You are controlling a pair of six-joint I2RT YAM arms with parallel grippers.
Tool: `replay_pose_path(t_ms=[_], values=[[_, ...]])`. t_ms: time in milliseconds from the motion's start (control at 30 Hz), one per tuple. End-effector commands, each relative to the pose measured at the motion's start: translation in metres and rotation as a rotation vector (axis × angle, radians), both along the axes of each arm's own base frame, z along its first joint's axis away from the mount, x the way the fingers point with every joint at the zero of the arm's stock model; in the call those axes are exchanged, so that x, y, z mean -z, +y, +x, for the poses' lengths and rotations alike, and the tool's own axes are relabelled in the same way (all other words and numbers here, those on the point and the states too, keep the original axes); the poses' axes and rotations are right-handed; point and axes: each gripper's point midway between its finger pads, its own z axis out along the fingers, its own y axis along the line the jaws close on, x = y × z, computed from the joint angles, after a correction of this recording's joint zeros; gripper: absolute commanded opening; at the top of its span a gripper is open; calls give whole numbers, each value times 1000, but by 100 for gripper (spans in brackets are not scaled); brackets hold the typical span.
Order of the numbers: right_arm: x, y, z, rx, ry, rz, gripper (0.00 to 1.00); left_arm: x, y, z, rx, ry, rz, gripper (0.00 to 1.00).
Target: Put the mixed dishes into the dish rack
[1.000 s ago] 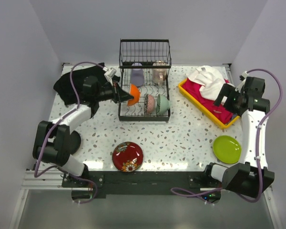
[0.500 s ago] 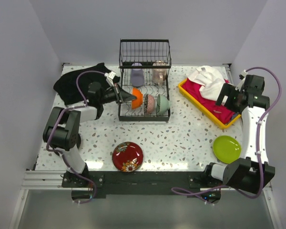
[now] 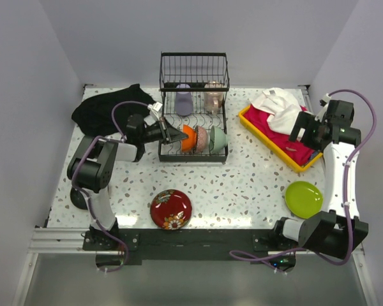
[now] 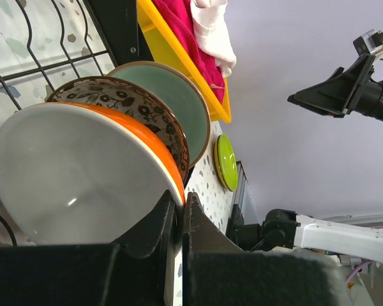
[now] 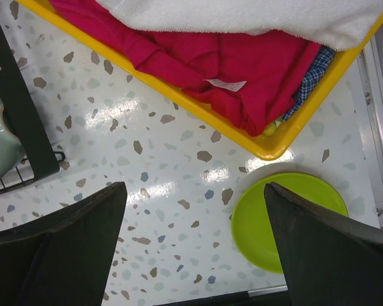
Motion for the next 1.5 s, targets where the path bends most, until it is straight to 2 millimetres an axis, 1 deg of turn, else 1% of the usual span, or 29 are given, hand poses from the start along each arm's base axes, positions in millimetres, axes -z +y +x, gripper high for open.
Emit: replay_pose_path(t_ms=[0, 67, 233, 400, 500, 567, 600, 633, 700, 733, 800, 833, 867, 900, 933, 967, 1000, 1033, 1067, 1100, 1133, 1167, 1200, 1233, 1300, 1333, 1400, 1433, 1467], values=[[-3, -5, -4, 8, -9, -27, 93, -10, -4, 0, -2, -60, -33, 0], [-4, -5, -5, 6, -12, -29, 93, -13, -4, 3, -5, -65, -34, 0], [-2, -3, -6, 4, -7, -24, 93, -3, 0, 7, -28, -37, -12, 0], [-3, -3, -4, 5, -13, -20, 93, 22, 10, 3, -56, 51, 31, 0], [-1, -2, -4, 0, -11, -11, 93, 31, 14, 5, -63, 73, 62, 0], [-2, 0, -4, -3, -14, -7, 93, 32, 17, 8, -70, 72, 78, 8], [-4, 0, -3, -5, -19, -6, 93, 37, 19, 8, -72, 99, 98, 13], [-4, 1, -2, -8, -20, -3, 93, 31, 20, 11, -71, 62, 114, 27], [-4, 4, -1, -20, -24, 14, 93, 31, 27, 12, -78, 66, 145, 36], [-4, 5, 1, -26, -24, 21, 93, 23, 30, 15, -82, 20, 163, 44], [-6, 10, 4, -44, -37, 47, 93, 20, 39, 15, -95, 24, 189, 48], [-6, 12, 6, -55, -40, 56, 93, 11, 43, 17, -99, -23, 206, 50], [-6, 13, 7, -58, -41, 64, 93, 7, 50, 19, -113, -42, 222, 52], [-9, 15, 9, -62, -46, 68, 93, 10, 55, 17, -123, -16, 252, 53], [-9, 18, 11, -74, -48, 86, 93, -4, 60, 20, -129, -83, 278, 54], [-10, 18, 12, -76, -51, 91, 93, -7, 67, 21, -143, -95, 300, 55], [-11, 20, 14, -84, -55, 98, 93, -5, 74, 19, -155, -72, 333, 55], [-12, 23, 15, -97, -60, 112, 93, -16, 79, 19, -160, -129, 363, 56], [-12, 26, 15, -106, -58, 121, 93, -19, 85, 19, -165, -141, 384, 57], [-11, 27, 15, -115, -58, 128, 93, -15, 89, 11, -159, -109, 417, 57], [-10, 28, 15, -125, -57, 131, 93, -24, 91, 8, -147, -168, 450, 57], [-10, 33, 14, -147, -61, 145, 93, -26, 93, 4, -139, -181, 468, 57], [-7, 35, 13, -159, -54, 151, 93, -21, 97, -5, -128, -146, 498, 58], [-6, 37, 12, -176, -54, 149, 93, -29, 100, -9, -124, -195, 525, 58], [-3, 45, 9, -212, -55, 167, 92, -28, 108, -18, -126, -187, 568, 58], [-4, 48, 8, -231, -65, 164, 91, -34, 112, -22, -132, -219, 587, 58], [-3, 60, 5, -276, -76, 187, 91, -31, 124, -29, -151, -190, 621, 58], [-4, 64, 5, -297, -86, 185, 91, -36, 128, -34, -153, -205, 632, 58], [-5, 74, 5, -337, -91, 187, 90, -35, 134, -37, -158, -198, 642, 58]])
